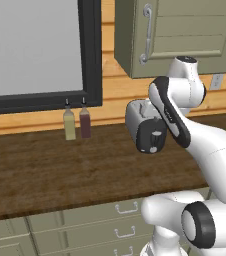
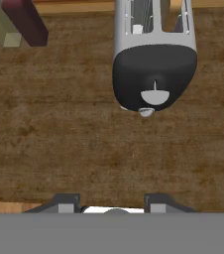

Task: Start the toaster. Once the lever pops up, take the bread to the plate on the dining counter.

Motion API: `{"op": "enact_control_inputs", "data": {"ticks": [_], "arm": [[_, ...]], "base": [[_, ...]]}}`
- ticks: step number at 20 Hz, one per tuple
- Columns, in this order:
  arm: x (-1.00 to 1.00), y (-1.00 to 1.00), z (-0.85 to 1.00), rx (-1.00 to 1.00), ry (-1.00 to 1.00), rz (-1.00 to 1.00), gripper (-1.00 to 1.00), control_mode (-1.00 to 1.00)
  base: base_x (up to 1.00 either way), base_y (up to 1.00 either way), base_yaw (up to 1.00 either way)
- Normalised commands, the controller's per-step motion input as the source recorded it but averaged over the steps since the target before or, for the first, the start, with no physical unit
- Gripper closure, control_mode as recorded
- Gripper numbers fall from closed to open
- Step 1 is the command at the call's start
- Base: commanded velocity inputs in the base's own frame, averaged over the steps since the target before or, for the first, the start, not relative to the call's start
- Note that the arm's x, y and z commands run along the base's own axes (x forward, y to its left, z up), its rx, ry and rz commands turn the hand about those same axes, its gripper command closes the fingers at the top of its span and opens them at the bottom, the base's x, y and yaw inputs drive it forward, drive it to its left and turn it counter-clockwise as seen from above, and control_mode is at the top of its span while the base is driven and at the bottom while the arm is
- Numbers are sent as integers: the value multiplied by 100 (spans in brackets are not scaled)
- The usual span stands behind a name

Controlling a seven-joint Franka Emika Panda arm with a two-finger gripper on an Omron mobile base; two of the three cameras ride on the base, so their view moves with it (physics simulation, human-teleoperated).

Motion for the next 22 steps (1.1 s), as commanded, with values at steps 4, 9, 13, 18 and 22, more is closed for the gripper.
{"op": "enact_control_inputs", "data": {"ticks": [4,9,13,18,22], "arm": [[0,0,-19,0,-2,0,-100,-100],[5,0,-45,0,-3,0,-100,-100],[29,-6,-31,0,0,-1,-100,-100],[40,-10,-15,0,0,-1,-100,-100],[28,-16,-11,1,0,0,-100,-100]], "base": [[0,0,0],[0,0,0],[0,0,0],[0,0,0],[0,0,0]]}}
